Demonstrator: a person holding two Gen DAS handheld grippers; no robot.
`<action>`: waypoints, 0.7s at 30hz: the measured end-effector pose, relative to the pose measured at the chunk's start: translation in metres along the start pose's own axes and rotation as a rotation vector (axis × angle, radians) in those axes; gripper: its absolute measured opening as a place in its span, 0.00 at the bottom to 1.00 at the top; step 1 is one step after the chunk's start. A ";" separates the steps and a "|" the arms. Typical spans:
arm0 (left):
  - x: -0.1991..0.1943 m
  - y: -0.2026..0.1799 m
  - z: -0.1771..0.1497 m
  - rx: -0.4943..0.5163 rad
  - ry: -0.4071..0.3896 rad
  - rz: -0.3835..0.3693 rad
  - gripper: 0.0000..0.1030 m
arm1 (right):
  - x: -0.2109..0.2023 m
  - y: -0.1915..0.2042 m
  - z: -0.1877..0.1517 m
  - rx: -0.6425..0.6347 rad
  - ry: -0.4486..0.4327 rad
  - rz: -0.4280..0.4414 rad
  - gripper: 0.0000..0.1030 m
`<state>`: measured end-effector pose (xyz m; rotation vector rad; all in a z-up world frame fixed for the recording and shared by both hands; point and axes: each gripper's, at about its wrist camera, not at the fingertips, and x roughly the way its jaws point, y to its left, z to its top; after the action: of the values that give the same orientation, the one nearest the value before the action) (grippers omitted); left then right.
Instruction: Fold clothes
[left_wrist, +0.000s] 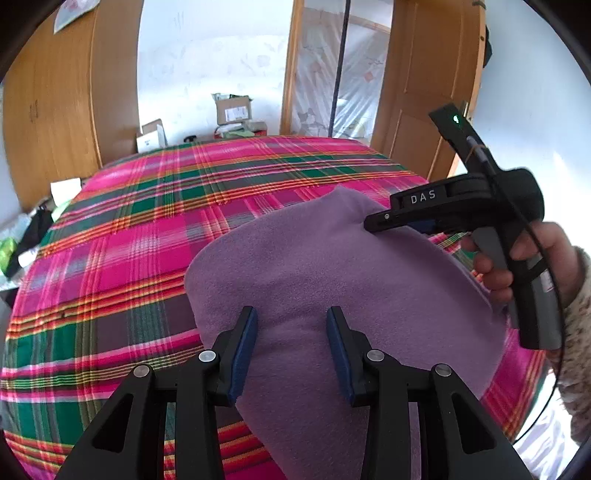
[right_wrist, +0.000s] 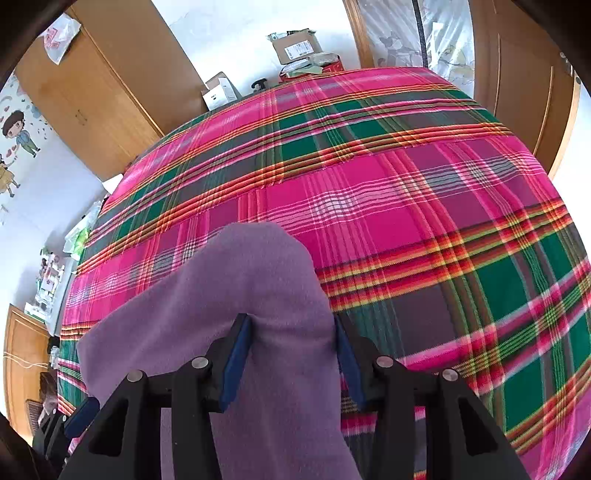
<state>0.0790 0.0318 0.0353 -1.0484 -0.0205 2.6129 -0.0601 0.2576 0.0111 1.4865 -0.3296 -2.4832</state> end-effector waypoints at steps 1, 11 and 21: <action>-0.001 0.002 0.001 -0.012 0.007 -0.016 0.39 | -0.001 -0.001 -0.001 -0.002 -0.006 0.007 0.44; -0.010 0.059 0.002 -0.277 0.102 -0.110 0.57 | -0.043 -0.018 -0.033 -0.072 -0.092 0.125 0.45; 0.008 0.080 -0.014 -0.477 0.262 -0.395 0.57 | -0.051 -0.059 -0.054 -0.001 -0.026 0.337 0.62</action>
<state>0.0595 -0.0425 0.0090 -1.3673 -0.7413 2.1397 0.0060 0.3252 0.0109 1.2771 -0.5352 -2.2347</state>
